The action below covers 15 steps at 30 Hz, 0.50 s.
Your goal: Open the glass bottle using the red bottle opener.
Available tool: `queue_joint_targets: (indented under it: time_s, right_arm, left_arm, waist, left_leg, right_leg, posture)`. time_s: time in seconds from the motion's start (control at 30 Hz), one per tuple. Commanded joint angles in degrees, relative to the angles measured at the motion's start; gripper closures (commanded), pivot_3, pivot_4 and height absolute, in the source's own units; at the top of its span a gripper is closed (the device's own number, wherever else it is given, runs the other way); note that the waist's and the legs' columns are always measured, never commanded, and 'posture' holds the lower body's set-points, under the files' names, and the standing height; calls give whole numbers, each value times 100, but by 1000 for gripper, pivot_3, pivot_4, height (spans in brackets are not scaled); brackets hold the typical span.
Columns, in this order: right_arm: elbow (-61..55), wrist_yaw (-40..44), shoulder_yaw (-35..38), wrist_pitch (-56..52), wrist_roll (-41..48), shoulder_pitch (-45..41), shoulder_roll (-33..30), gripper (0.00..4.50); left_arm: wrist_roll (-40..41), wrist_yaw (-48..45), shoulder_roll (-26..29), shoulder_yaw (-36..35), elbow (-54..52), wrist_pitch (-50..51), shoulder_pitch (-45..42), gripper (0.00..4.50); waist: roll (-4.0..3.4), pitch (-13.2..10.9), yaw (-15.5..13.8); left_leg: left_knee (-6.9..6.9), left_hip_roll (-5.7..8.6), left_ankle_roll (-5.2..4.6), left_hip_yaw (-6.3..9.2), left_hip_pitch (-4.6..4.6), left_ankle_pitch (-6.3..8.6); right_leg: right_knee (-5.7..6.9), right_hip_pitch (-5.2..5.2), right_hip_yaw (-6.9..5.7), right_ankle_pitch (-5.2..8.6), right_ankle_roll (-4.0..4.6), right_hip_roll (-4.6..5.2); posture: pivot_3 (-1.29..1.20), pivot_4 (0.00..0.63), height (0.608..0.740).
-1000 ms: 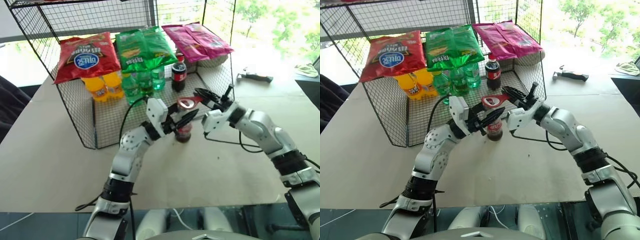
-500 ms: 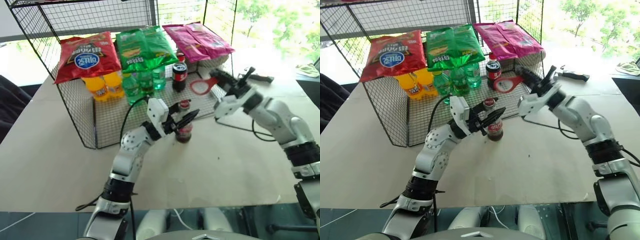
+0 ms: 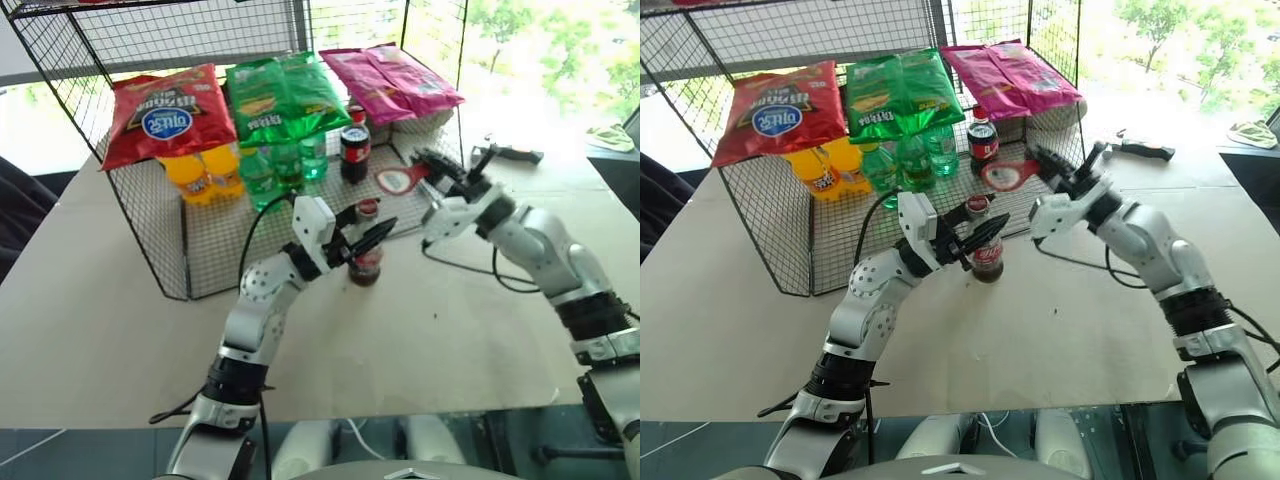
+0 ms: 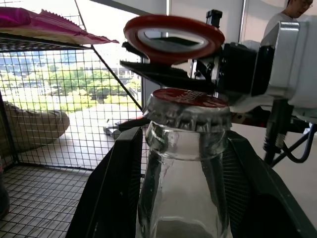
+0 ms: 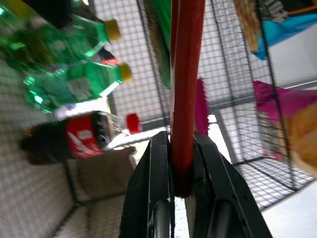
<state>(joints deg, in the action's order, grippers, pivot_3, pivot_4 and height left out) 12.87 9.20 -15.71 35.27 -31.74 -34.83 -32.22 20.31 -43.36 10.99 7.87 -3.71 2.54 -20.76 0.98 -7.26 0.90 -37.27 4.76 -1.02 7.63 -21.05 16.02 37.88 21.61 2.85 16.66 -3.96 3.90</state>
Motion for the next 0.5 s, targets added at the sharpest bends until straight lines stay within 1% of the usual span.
queue_joint_targets:
  time_s: [0.03, 0.13, 0.3, 0.5]
  right_arm:
    - [-315, 615, -210, -268, 322, 200, 166, 4500]
    - [-460, 938, -309, -474, 446, 328, 253, 4500]
    - [-621, 1057, -346, -416, 441, 421, 262, 4500]
    - [-545, 1283, -470, -391, 741, 657, 377, 4500]
  left_arm:
    - [-77, -38, 27, 98, 179, 118, 98, 2782]
    - [-75, -43, 25, 96, 159, 125, 114, 2782]
    - [-76, -59, 27, 89, 170, 134, 114, 2782]
    - [-89, -71, 1, 103, 180, 140, 96, 2782]
  waist:
    - [-1, 0, -5]
    - [0, 1, -19]
    - [0, 1, -18]
    - [2, 3, -22]
  left_leg:
    - [0, 0, 0, 1, 0, 0]
    - [-5, 2, 0, 0, 8, 0]
    - [-4, 1, 0, 2, 19, 0]
    - [-1, 1, 0, 2, 19, 0]
  right_leg:
    - [0, 0, 0, 0, 0, 0]
    - [1, -5, -1, 0, 0, 0]
    - [3, -12, -2, 0, 0, -3]
    - [1, -12, -1, 0, 0, -2]
  posture:
    - [0, 150, 740]
    - [0, 150, 740]
    - [0, 150, 740]
    - [0, 150, 740]
